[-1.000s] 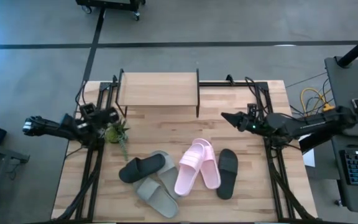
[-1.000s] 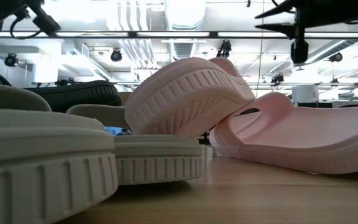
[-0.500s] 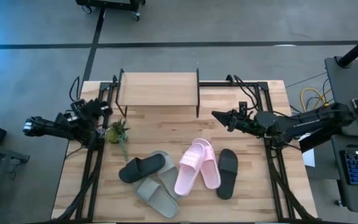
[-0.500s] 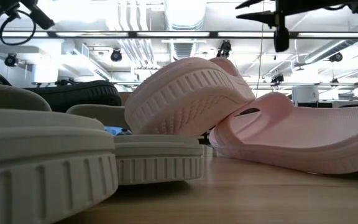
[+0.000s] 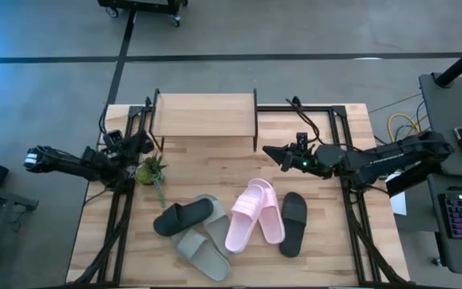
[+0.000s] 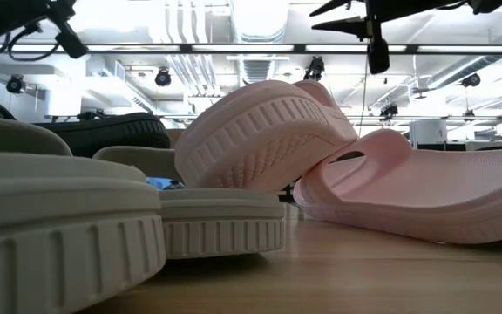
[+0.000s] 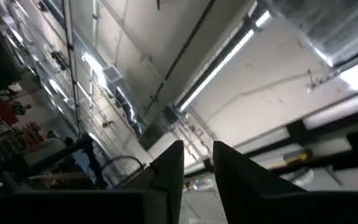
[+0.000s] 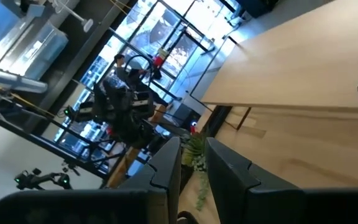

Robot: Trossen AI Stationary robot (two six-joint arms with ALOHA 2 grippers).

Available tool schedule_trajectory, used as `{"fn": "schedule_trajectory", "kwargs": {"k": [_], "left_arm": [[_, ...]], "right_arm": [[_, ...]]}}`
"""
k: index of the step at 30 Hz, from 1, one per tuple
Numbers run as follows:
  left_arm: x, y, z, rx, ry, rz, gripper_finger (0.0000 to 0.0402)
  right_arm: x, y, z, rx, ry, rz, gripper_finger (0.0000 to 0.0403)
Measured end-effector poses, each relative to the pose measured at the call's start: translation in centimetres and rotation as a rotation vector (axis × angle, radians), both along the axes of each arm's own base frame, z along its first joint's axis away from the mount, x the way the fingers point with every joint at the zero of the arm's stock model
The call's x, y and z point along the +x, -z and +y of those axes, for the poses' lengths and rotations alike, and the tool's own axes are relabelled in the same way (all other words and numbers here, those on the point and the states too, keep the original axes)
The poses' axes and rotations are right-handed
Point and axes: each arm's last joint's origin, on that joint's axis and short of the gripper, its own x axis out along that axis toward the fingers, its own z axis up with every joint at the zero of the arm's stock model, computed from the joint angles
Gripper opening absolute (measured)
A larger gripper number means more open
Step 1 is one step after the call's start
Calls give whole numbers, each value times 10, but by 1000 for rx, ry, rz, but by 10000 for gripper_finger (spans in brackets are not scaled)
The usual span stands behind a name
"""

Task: Pick and place slides into the shelf
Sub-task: Move the left black slider under the shelf

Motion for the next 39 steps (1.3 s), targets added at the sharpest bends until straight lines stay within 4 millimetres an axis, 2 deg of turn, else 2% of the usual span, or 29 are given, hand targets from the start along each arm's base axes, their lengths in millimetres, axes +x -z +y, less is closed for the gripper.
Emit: {"fn": "schedule_trajectory", "kwargs": {"k": [5,11,17,20,24,27,30,34,39], "left_arm": [[10,1,-6,121,112,42,72],[22,5,-9,221,82,182,72],[32,-4,-12,335,91,335,72],[39,-10,-14,407,139,522,72],[41,-16,-14,460,198,915,72],[43,-19,-15,480,235,1135,72],[46,-27,-16,492,275,1234,72],[52,-31,-20,514,414,1363,72],[60,-36,-26,587,605,1495,72]], "right_arm": [[10,-3,2,14,-15,1,70],[26,-15,5,3,-48,-3,96],[37,-22,6,37,-44,159,122],[36,-28,9,73,-38,260,128],[35,-40,13,92,-34,383,129],[36,-49,15,106,-24,457,127],[40,-53,17,111,-11,528,129],[48,-49,18,105,-31,626,129],[63,-38,16,17,-189,757,128]]}}
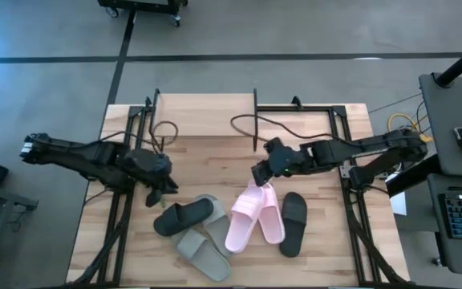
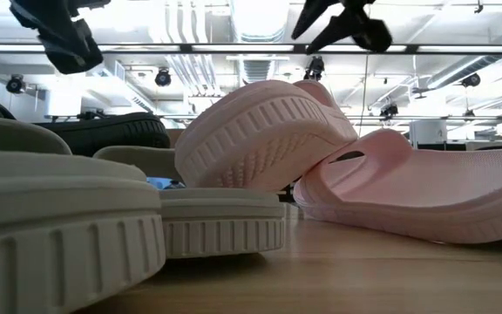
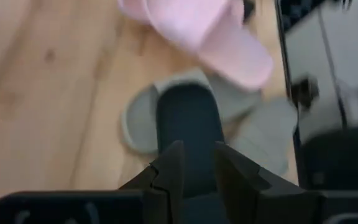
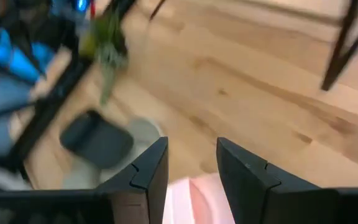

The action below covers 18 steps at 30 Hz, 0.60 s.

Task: Pick and place slides into the shelf
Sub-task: Move the left black slider under the shelf

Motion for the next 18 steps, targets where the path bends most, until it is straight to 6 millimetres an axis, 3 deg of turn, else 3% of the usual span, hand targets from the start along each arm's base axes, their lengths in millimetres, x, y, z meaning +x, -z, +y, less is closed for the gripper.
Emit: {"fn": "schedule_trajectory", "kwargs": {"k": [4,7,12,18], "left_arm": [[6,-4,-6,-99,92,123,72],[9,-6,-10,-193,80,208,72],[5,-10,-22,-254,-153,175,72],[-2,-14,-45,-430,-508,59,72]], "right_arm": [[14,12,1,104,-156,53,130],[25,19,1,146,-165,34,126],[41,24,-1,140,-161,6,123],[46,26,-6,107,-159,16,130]]}}
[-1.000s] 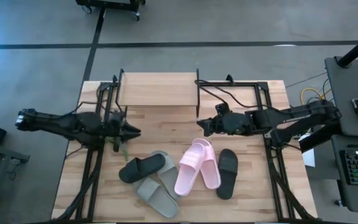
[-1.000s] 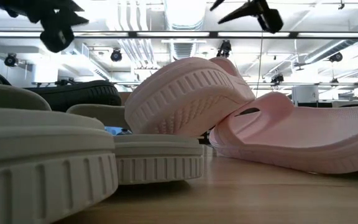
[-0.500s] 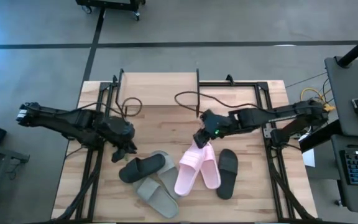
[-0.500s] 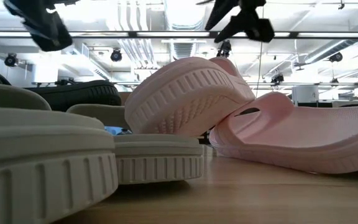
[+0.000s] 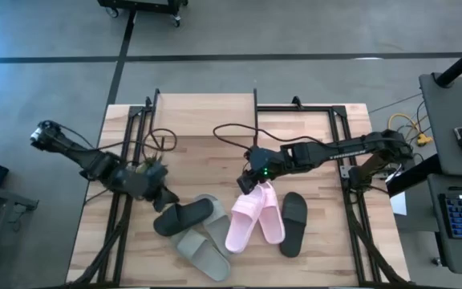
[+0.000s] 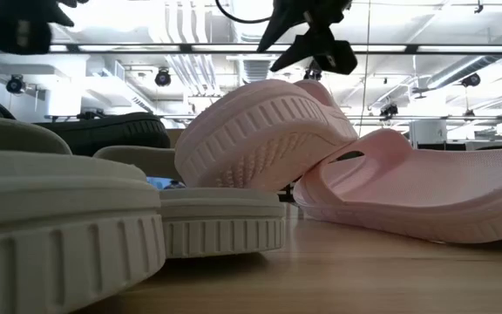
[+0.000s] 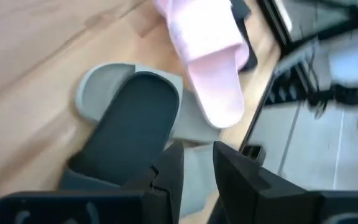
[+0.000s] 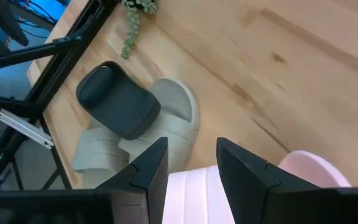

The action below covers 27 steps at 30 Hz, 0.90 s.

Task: Pick and place slides into the shelf
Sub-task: Move the left black slider under the shelf

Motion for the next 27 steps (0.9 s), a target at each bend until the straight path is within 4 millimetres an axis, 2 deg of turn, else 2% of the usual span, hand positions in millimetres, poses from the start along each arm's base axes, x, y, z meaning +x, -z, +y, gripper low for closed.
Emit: {"fn": "schedule_trajectory", "kwargs": {"k": [6,12,18,27], "left_arm": [[1,17,-35,-82,-16,140,72],[1,43,-73,-148,-52,306,72],[-1,62,-95,-176,-169,441,72],[-11,81,-124,-174,-216,536,72]], "right_arm": [[0,0,-9,-36,-7,-7,132],[5,6,-8,1,11,5,131],[17,12,-5,124,9,-43,130],[47,21,2,237,-131,-205,120]]}}
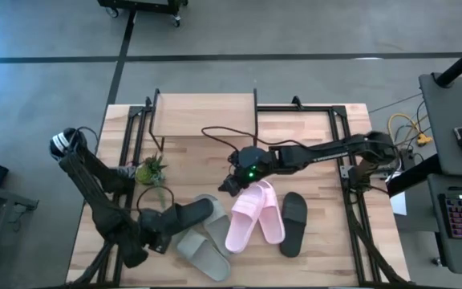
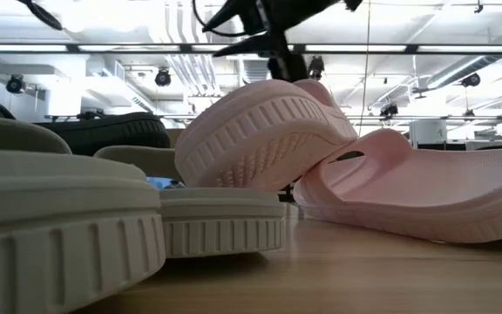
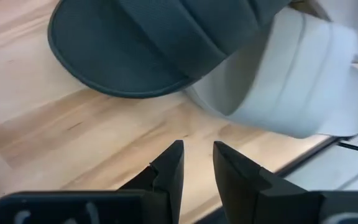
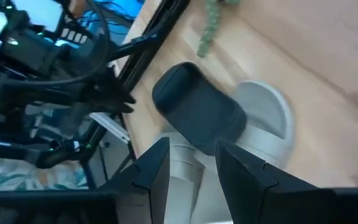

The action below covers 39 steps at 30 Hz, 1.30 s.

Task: Pick and place slides into the shelf
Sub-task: Move the left black slider under the shelf

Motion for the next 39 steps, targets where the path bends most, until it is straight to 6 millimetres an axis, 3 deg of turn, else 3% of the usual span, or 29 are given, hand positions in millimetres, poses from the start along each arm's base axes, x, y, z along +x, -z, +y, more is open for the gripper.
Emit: {"fn": "schedule_trajectory", "kwargs": {"k": [9,13,20,32,39], "left_arm": [[0,21,-12,169,275,10,72],[-3,36,-8,228,284,56,72],[-9,53,5,318,269,84,72],[-11,64,34,529,190,-64,72],[-8,53,29,452,289,-63,72]], "right_arm": [[20,35,4,63,-68,37,121],[23,45,4,92,-58,70,123],[25,48,2,72,23,76,130],[24,49,0,111,134,109,131],[24,50,1,137,145,125,133]]}}
